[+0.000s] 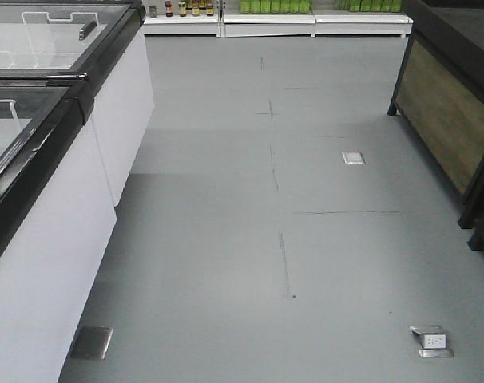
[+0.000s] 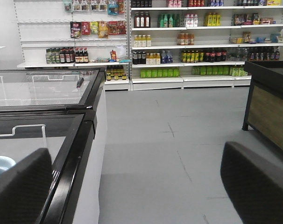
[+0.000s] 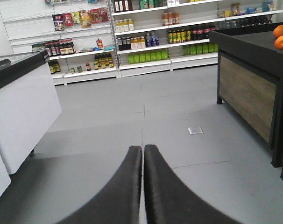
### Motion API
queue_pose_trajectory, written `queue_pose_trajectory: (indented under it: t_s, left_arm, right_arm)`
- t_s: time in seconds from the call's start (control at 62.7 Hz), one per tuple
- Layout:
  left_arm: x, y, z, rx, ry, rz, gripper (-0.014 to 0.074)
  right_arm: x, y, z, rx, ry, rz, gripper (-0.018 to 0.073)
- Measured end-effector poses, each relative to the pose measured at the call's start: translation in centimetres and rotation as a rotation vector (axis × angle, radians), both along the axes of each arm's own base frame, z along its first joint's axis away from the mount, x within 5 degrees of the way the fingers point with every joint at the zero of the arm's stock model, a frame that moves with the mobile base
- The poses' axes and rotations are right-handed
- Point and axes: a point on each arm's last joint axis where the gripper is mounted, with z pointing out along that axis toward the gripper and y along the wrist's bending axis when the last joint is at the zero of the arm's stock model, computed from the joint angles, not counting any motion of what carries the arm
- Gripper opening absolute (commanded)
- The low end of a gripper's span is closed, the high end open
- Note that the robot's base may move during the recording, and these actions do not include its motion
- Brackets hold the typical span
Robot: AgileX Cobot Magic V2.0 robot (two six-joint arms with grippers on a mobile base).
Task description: Left arm holds basket, right arm returns cookies
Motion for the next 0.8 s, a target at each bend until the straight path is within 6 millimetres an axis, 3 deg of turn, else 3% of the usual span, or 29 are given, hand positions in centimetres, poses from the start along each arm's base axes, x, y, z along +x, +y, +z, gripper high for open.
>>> queue_pose_trajectory:
  t_s: [0.112,0.43,0.526,0.638,0.797]
  left_arm:
    - [0.0,-0.1,0.0,-0.138,0.005,-0.008,0.0629]
    - [-0.1,-0.8,0.2,-0.956,0.054,-0.067,0.0496]
    - [-0.1,-0.8,0.2,-1.017,0.056,-0.073,0.0471]
    - [0.3,-0.6,0.4,-0.963,0.022,-0.061,0.046]
    - [2.1,0.2,0.7,-0.89,-0.083,-0.006,0.046]
  right_arm:
    - [0.0,0.0,0.0,0.0,0.0,0.0,-0.0009]
    - [0.0,0.0,0.0,0.0,0.0,0.0,-0.0009]
    - [0.0,0.0,0.0,0.0,0.0,0.0,-0.0009]
    - [0.0,0.0,0.0,0.0,0.0,0.0,-0.0009]
    - [0.0,0.0,0.0,0.0,0.0,0.0,-0.0009]
